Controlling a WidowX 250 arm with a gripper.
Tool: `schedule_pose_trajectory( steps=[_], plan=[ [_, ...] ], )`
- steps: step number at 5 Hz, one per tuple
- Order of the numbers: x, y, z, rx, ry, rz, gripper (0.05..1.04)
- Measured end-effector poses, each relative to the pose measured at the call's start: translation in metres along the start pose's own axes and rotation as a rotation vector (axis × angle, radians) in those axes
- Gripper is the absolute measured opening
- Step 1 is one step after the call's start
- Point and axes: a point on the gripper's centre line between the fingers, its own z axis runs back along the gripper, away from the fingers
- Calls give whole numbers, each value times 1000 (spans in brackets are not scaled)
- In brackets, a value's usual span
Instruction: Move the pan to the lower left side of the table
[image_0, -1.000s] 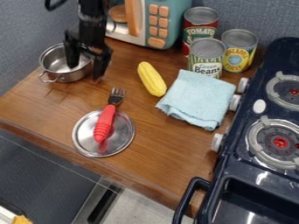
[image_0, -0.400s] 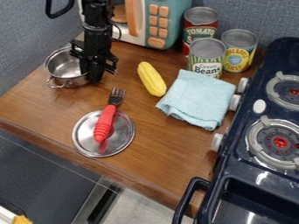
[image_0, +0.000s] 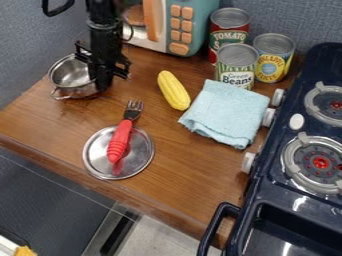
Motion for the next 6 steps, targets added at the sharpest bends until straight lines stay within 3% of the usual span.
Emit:
schedule_pose_trajectory(
  steps=[1,2,3,4,5,6],
  plan=[
    [-3,-4,17,-19,-52,0,73],
    [-4,-3,31,-6,-92,-2,73],
    [-4,-5,31,3,-86,18,73],
    [-6,-9,30,1,-69,156,73],
    [-12,-4,39,-26,-83,398,73],
    [-25,-2,38,-6,-8,648,73]
  ],
)
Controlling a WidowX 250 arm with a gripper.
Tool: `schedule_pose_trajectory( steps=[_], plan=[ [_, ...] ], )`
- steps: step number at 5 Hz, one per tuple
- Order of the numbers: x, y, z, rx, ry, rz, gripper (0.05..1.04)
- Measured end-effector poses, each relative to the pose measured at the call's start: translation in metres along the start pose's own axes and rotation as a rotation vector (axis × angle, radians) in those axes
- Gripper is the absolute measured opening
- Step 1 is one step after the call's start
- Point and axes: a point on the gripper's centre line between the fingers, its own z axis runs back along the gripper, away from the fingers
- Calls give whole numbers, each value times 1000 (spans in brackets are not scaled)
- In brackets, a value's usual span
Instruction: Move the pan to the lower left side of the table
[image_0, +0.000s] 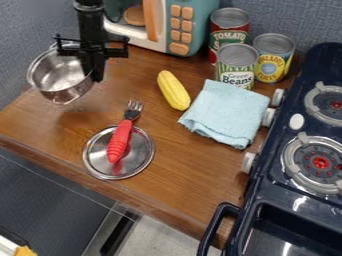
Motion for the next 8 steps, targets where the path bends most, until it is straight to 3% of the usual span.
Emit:
schedule_pose_trajectory(
  steps=[1,2,3,4,5,6,8],
  plan=[
    [-9,-2,-4,-46,58,229,73],
    [-10,11,-15,-128,137,481,73],
    [-13,16,-24,-125,150,688,73],
    [-11,16,-25,-128,142,746,73],
    [-10,18,-35,-118,174,755,73],
    [-8,21,-38,-96,162,727,73],
    [-2,17,-53,-1,112,575,73]
  ],
)
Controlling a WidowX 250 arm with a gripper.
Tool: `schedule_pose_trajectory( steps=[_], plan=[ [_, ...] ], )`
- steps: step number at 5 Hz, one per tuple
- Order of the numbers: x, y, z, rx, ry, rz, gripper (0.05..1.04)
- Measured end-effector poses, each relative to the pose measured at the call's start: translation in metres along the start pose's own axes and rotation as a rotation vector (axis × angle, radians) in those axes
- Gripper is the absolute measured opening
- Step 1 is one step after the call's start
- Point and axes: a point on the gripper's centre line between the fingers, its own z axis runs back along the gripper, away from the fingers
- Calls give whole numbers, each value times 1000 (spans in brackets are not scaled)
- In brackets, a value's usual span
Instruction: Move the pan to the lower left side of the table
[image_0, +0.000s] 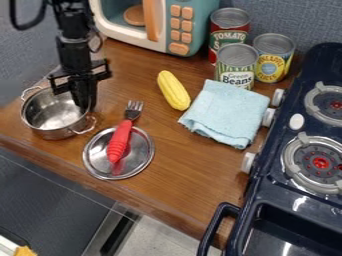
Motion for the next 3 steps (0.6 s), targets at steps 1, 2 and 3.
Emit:
schedule_pose_trajectory(
  steps=[1,2,3],
  plan=[
    [1,0,0,-8,5,6,73],
    [0,0,-1,-23,18,27,73],
    [0,1,-1,-36,23,31,73]
  ],
)
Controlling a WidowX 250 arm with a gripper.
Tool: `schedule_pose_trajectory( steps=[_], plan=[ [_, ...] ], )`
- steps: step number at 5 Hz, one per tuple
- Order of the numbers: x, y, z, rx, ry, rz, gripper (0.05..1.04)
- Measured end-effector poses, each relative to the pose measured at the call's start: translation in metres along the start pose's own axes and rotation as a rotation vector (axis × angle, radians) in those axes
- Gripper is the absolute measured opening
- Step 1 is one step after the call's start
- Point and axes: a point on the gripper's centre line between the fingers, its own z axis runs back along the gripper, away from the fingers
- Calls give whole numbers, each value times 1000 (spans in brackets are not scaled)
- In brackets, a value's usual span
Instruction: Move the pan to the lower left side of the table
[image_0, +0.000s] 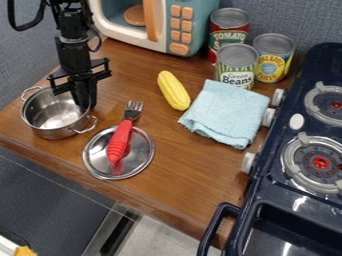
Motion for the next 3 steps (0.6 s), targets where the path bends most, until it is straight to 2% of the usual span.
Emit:
schedule_pose_trajectory(
  steps=[1,2,3],
  plan=[
    [0,-1,0,-3,-1,-10,103],
    [3,1,2,20,-3,-57,293],
    [3,2,2,12,10,-61,554]
  ],
)
